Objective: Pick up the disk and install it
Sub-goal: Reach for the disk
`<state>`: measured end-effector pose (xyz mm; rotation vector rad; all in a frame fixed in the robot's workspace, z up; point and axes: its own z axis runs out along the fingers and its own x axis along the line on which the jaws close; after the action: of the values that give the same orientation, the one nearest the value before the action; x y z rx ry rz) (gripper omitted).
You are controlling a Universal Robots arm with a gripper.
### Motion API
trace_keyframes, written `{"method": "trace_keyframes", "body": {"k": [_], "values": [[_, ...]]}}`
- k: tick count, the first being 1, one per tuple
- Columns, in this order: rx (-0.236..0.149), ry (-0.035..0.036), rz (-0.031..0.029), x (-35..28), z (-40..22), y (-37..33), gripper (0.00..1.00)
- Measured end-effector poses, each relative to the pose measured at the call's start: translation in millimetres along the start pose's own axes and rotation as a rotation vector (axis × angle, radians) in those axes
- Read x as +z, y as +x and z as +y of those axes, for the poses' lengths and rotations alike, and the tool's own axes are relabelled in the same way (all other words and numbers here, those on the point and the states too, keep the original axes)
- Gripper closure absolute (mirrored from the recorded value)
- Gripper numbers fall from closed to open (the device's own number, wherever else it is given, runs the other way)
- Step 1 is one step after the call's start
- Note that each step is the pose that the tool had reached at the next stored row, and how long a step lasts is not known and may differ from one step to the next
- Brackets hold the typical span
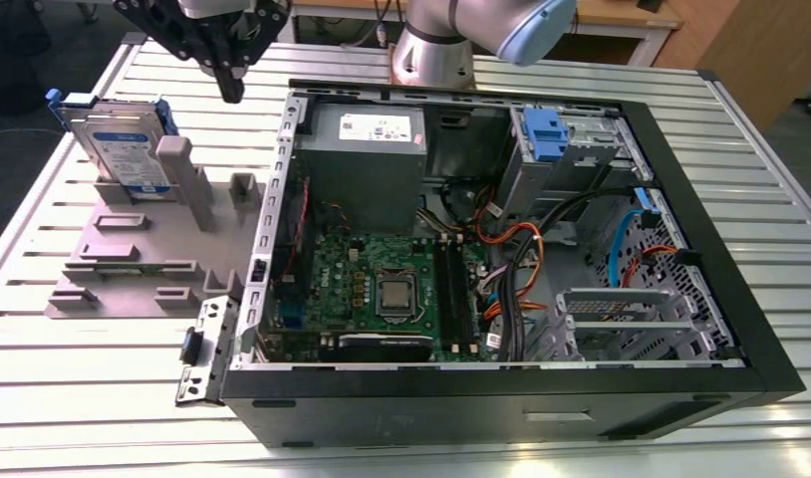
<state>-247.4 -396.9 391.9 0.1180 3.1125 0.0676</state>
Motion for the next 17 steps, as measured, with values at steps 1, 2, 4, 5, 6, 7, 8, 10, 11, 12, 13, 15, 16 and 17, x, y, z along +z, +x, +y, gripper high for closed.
{"method": "trace_keyframes", "body": {"k": [1, 2, 4, 5, 6, 7, 8, 10, 11, 12, 13, 15, 16, 17], "values": [[0.0, 0.0, 0.0, 0.0, -0.1, 0.8, 0.89], [0.0, 0.0, 0.0, 0.0, -0.1, 1.5, 0.89], [0.0, 0.0, 0.0, 0.0, -0.2, 2.8, 0.89], [0.0, 0.0, 0.0, 0.0, -0.3, 3.4, 0.89], [0.0, 0.0, 0.0, 0.0, -0.3, 4.1, 0.89], [0.0, 0.0, 0.0, 0.1, -0.4, 4.7, 0.89], [0.0, 0.0, 0.0, 0.1, -0.4, 5.3, 0.89], [0.0, 0.0, 0.0, 0.1, -0.5, 6.6, 0.89], [0.0, 0.0, 0.0, 0.1, -0.5, 7.2, 0.89], [0.0, 0.0, 0.0, 0.1, -0.6, 7.9, 0.89], [0.0, 0.0001, 0.0001, 0.1, -0.6, 8.6, 0.89], [0.0, 0.0, 0.0, 0.1, -0.7, 9.8, 0.89], [0.0, 0.0, 0.0, 0.1, -0.8, 10.4, 0.89], [0.0, 0.0, 0.0, 0.2, -0.8, 10.9, 0.89]]}}
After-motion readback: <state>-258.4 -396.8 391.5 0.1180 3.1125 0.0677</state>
